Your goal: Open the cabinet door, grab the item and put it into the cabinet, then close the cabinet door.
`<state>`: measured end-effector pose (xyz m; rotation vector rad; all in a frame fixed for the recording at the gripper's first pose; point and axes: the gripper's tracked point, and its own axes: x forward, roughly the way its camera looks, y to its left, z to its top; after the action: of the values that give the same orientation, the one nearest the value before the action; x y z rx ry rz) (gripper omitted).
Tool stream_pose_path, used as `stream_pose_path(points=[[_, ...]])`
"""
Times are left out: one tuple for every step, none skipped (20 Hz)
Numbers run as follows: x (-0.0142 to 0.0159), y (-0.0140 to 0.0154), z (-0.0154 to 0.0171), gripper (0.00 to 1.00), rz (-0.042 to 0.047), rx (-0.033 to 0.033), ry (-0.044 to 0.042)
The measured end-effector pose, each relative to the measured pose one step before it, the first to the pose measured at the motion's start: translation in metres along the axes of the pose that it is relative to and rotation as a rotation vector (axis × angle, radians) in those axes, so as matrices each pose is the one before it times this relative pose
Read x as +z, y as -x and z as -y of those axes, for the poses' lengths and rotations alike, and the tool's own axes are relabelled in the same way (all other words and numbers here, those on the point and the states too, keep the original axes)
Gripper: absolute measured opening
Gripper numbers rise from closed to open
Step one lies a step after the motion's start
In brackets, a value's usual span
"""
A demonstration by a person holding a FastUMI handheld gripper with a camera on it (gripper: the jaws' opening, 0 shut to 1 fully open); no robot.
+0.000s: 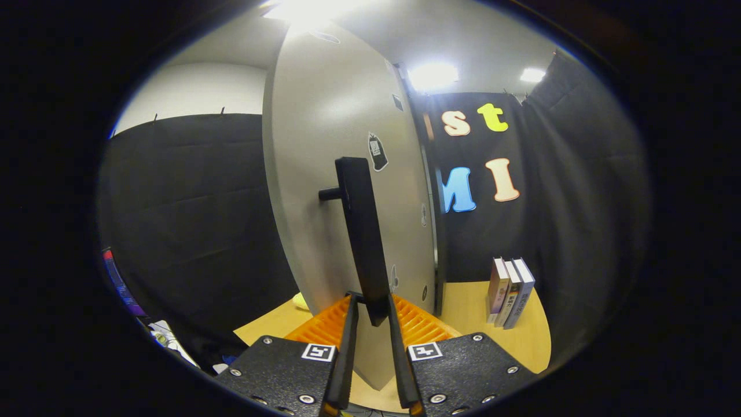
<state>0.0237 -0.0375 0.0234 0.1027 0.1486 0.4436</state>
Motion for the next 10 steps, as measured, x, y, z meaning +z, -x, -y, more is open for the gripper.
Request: stream_pose_path(points=[[-0.00078, -0.00075, 0.00205, 0.34, 0.00516, -0.01875, -0.00378], [-0.00208, 0.00036, 0.00302, 0.37, -0.00719, -0.02007, 0.00012], [0.00318, 0.0016, 0.00153, 0.38, 0.0215, -0.0141, 0.00241], [-0.00222, 0.00083, 0.00487, 0.4, -0.00324, -0.02034, 0.00754], [0.00252, 0.00159, 0.00584, 0.41, 0.01543, -0.01916, -0.00557], [-0.00212, -0.00044, 0.00513, 0.45, 0.00134, -0.02026, -0.00529], [0.00245, 0.00455, 0.00481, 0.48, 0.01276, -0.02098, -0.01263], [-0.00077, 0.00032, 0.00533, 0.55, 0.00725, -0.01773, -0.00658], [-0.00075, -0.00195, 0.00408, 0.62, 0.01194, -0.01481, -0.00402], [0.00063, 0.00093, 0.00343, 0.69, 0.00578, -0.01349, 0.0132]])
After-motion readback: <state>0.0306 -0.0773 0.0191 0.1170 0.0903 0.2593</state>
